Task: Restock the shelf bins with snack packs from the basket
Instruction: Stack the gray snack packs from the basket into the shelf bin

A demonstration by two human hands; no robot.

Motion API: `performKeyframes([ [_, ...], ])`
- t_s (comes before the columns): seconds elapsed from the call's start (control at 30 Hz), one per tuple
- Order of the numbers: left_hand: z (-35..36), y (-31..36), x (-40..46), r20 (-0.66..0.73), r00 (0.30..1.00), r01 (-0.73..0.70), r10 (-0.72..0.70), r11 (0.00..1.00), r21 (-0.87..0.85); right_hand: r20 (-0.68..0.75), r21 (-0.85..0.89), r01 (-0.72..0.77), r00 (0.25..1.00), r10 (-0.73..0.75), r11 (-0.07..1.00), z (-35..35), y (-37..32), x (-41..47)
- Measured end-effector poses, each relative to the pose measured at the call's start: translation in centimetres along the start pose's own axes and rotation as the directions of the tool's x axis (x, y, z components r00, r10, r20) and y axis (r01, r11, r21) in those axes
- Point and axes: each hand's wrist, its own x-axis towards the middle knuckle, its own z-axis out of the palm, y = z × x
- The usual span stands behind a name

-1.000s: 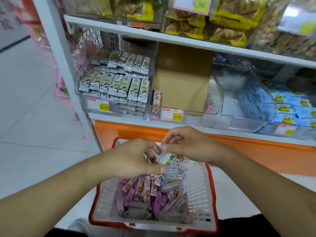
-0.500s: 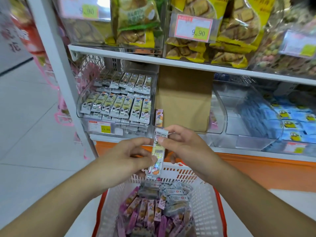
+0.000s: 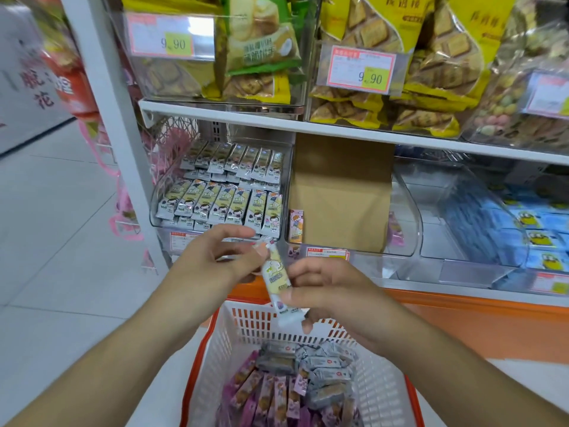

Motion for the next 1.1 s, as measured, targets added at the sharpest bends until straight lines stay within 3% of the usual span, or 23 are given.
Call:
performKeyframes([
  [0.1,0.3,0.2,-0.6,0.152,0.987,-0.075,0.051,0.985,0.157,-0.113,0.071,0.021,0.994,-0.012,0.997,0.7,0.2,0.2],
  [0.2,-0.2,-0.1,-0.5,0.299,0.954,-0.078,-0.008,0.958,0.275,-0.143,0.112,0.046,0.989,-0.029,0.993,0.9,0.2,0.3],
  [0.6,-0.9,0.6,2.5,0.304,0.950,-0.163,0.071,0.943,0.290,-0.143,0.085,0.082,0.987,-0.069,0.993,1.2,-1.4,2.2],
  [0.73,-1.6,2.2,5.4,0.271,0.957,-0.203,0.107,0.911,0.360,-0.235,-0.108,0.059,0.968,-0.083,0.992,0.5,-2.0,3.5],
  [0.8,-2.1,2.7,7.8,0.245,0.958,-0.248,0.149,0.861,0.445,-0.300,-0.211,0.055,0.947,-0.118,0.976,-0.1,-2.1,4.1],
  [0.93,-3.1,2.5,12.6,0.263,0.951,-0.301,0.159,0.665,0.683,-0.341,-0.321,0.054,0.925,-0.168,0.946,-1.1,-1.4,4.6],
  [1.1,-2.4,2.1,15.6,0.320,0.944,-0.299,0.081,0.622,0.724,-0.365,-0.358,0.056,0.910,-0.195,0.932,-1.8,-0.3,5.2],
])
